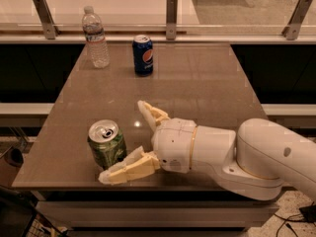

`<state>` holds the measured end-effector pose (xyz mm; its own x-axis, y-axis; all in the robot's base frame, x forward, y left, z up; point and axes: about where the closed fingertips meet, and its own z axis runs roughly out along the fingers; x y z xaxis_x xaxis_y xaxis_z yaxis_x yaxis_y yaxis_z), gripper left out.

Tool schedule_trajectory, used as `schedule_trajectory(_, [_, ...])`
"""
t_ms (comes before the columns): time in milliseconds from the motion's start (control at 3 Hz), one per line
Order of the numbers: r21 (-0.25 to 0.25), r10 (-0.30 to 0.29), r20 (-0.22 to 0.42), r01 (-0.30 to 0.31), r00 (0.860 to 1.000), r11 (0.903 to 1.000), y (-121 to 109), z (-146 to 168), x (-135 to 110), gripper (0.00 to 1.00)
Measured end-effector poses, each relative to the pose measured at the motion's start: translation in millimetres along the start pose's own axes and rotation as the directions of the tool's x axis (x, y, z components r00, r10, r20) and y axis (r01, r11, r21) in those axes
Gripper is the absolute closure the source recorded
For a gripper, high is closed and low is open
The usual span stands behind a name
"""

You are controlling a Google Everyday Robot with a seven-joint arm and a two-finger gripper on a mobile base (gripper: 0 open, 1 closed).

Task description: Move green can near pepsi can

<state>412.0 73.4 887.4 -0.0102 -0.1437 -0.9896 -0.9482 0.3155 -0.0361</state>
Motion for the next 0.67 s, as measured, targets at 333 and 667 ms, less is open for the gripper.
schedule_trajectory(333, [0.0,0.005,0.017,-0.005,1.0,1.0,8.7,4.2,-7.1,0.0])
schedule_trajectory(667, [-0.013,0.005,0.039,-0.004,0.999,0.9999,17.8,14.7,-8.5,0.18])
